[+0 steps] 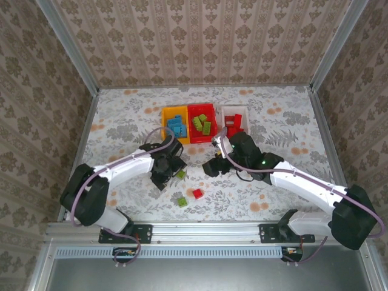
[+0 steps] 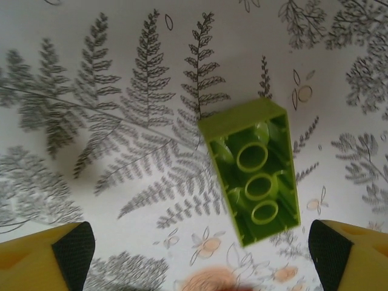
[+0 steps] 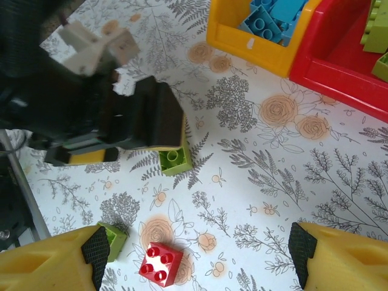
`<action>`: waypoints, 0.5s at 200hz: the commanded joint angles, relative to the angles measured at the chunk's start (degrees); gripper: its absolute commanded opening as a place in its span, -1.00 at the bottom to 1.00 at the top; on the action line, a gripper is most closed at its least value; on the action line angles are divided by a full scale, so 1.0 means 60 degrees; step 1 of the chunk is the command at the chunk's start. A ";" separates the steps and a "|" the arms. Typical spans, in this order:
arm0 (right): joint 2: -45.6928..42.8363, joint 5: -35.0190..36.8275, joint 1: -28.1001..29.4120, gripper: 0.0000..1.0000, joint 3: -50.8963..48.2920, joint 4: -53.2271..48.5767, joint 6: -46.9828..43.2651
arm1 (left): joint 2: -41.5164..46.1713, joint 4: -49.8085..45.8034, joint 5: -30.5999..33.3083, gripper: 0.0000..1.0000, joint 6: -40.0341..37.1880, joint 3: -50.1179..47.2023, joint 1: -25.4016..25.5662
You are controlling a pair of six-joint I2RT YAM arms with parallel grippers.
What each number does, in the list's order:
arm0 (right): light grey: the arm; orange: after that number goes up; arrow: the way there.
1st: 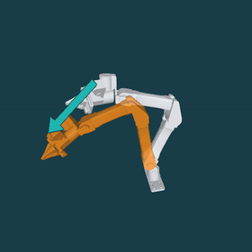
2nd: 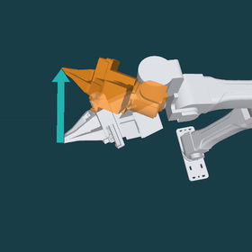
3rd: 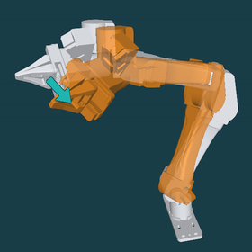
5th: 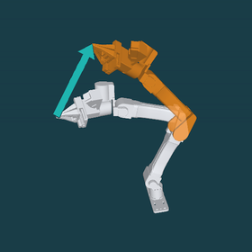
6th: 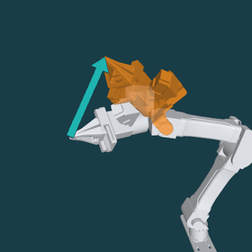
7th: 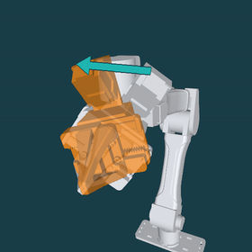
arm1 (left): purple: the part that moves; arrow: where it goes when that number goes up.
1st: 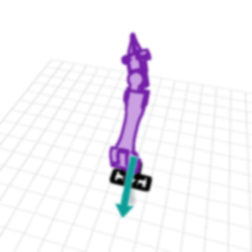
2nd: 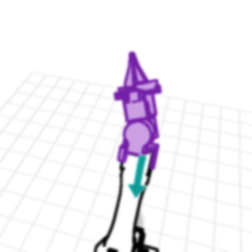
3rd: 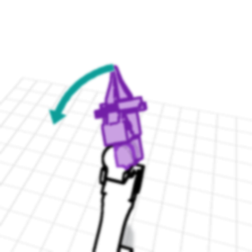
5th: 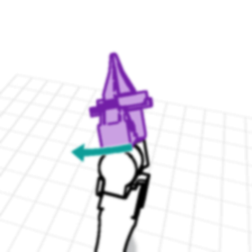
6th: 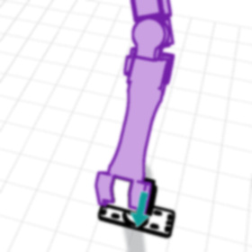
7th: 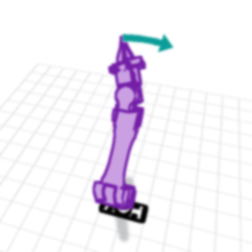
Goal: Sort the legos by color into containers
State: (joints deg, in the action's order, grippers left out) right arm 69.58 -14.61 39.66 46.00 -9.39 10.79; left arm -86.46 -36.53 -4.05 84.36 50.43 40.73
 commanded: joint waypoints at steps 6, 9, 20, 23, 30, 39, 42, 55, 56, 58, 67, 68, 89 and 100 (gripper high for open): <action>-0.0264 -0.0488 0.0040 0.62 -0.0123 -0.0222 -0.0128 | -0.0637 0.0372 -0.0111 0.85 0.0893 0.0542 -0.0050; -0.0260 -0.0492 0.0037 0.62 -0.0122 -0.0212 -0.0128 | -0.0697 0.0332 -0.0102 0.84 0.0927 0.0564 -0.0057; -0.0259 -0.0542 0.0040 0.62 -0.0148 -0.0182 -0.0102 | -0.0848 0.0341 0.0012 0.78 0.1013 0.0588 -0.0057; -0.0263 -0.0550 0.0033 0.62 -0.0151 -0.0166 -0.0099 | -0.0885 0.0381 0.0053 0.76 0.1034 0.0568 -0.0064; -0.0252 -0.0606 0.0039 0.62 -0.0166 -0.0111 -0.0057 | -0.0945 0.0529 0.0095 0.72 0.1071 0.0522 -0.0069; -0.0233 -0.0663 0.0040 0.62 -0.0199 -0.0063 0.0007 | -0.1084 0.0731 0.0132 0.65 0.1113 0.0467 -0.0094; -0.0230 -0.0691 0.0040 0.62 -0.0196 -0.0034 0.0025 | -0.1123 0.0809 0.0123 0.63 0.1118 0.0460 -0.0121; -0.0195 -0.0785 0.0040 0.62 -0.0211 0.0018 0.0112 | -0.1413 0.0961 0.0089 0.52 0.1031 0.0551 -0.0169; -0.0190 -0.0794 0.0040 0.62 -0.0218 0.0022 0.0116 | -0.1427 0.0961 0.0089 0.51 0.1022 0.0563 -0.0175; -0.0180 -0.0811 0.0040 0.62 -0.0212 0.0033 0.0127 | -0.1474 0.0962 0.0071 0.49 0.0987 0.0586 -0.0180; -0.0171 -0.0844 0.0040 0.62 -0.0221 0.0055 0.0172 | -0.1652 0.0926 0.0057 0.41 0.0871 0.0704 -0.0192; -0.0171 -0.0845 0.0040 0.62 -0.0223 0.0063 0.0176 | -0.1671 0.0922 0.0051 0.40 0.0862 0.0719 -0.0187; -0.0184 -0.0847 0.0040 0.62 -0.0225 0.0085 0.0194 | -0.1821 0.0933 -0.0006 0.14 0.0669 0.0782 -0.0184; -0.0193 -0.0823 0.0040 0.62 -0.0225 0.0085 0.0208 | -0.1782 0.0961 0.0005 0.05 0.0635 0.0721 -0.0182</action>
State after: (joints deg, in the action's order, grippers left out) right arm 69.06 -18.13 39.66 45.23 -9.34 10.90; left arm -95.53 -34.17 -4.56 88.88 54.35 40.03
